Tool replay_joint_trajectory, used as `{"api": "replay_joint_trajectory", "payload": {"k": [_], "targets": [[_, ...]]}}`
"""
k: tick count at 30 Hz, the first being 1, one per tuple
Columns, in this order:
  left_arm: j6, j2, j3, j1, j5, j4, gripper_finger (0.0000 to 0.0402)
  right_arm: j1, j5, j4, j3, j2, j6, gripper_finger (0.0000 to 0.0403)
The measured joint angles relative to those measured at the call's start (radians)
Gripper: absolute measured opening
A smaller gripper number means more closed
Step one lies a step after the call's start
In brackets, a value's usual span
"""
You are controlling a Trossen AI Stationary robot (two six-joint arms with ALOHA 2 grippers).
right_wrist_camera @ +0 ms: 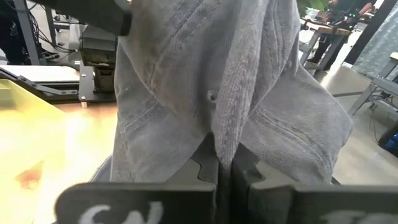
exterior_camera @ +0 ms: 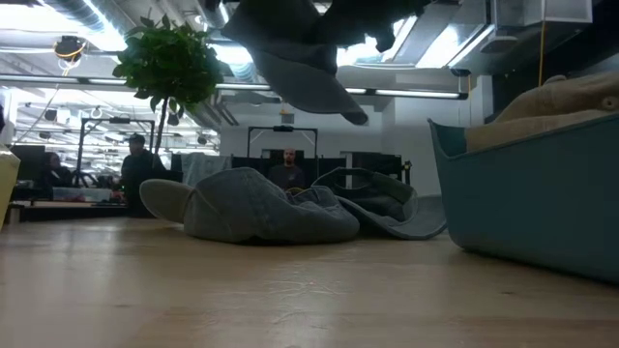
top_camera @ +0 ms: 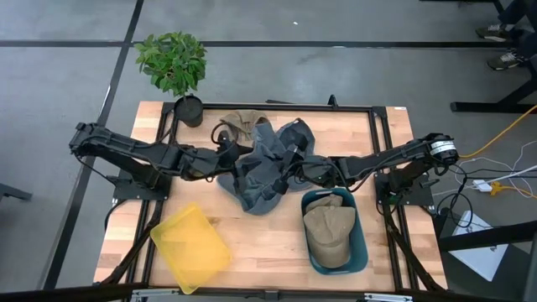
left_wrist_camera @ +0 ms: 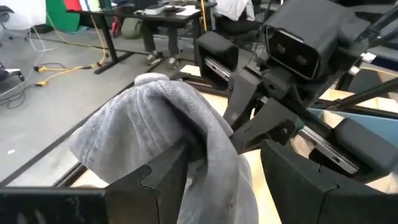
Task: Pick & Place hat
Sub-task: Put the left gray cap into the yellow bin
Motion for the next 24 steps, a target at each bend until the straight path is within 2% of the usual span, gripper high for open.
{"api": "replay_joint_trajectory", "payload": {"k": [3,6,16,20,24], "targets": [[-0.004,0.009,0.000,0.000,-0.005,0.000,0.0189,0.000,0.000,0.000,0.000,0.000,0.000,0.0007],[-0.004,0.012,0.000,0.000,-0.005,0.000,0.0162,0.000,-0.004,0.000,0.000,0.000,0.001,0.0009],[0.013,0.012,0.000,0.000,-0.005,0.005,0.0012,0.000,-0.090,0.001,0.000,0.000,0.025,0.0022],[0.052,-0.009,0.000,-0.012,-0.002,-0.025,0.0005,0.002,-0.093,-0.037,0.000,-0.003,-0.030,0.0034],[0.028,-0.052,0.000,-0.037,-0.003,-0.118,0.0005,0.003,-0.141,-0.067,0.000,-0.008,-0.028,0.0077]]}}
